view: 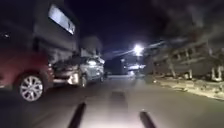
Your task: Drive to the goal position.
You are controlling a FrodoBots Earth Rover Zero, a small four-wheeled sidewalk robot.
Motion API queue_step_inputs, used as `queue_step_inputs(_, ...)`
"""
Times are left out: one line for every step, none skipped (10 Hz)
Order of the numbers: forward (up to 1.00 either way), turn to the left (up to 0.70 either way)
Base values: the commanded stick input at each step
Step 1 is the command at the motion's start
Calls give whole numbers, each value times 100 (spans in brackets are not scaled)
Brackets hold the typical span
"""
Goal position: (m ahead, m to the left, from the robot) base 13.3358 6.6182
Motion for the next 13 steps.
queue_step_inputs(100,-37)
queue_step_inputs(100,-37)
queue_step_inputs(100,-37)
queue_step_inputs(100,-37)
queue_step_inputs(100,-37)
queue_step_inputs(100,-37)
queue_step_inputs(100,-37)
queue_step_inputs(100,-37)
queue_step_inputs(100,-37)
queue_step_inputs(100,-18)
queue_step_inputs(100,3)
queue_step_inputs(100,3)
queue_step_inputs(100,3)
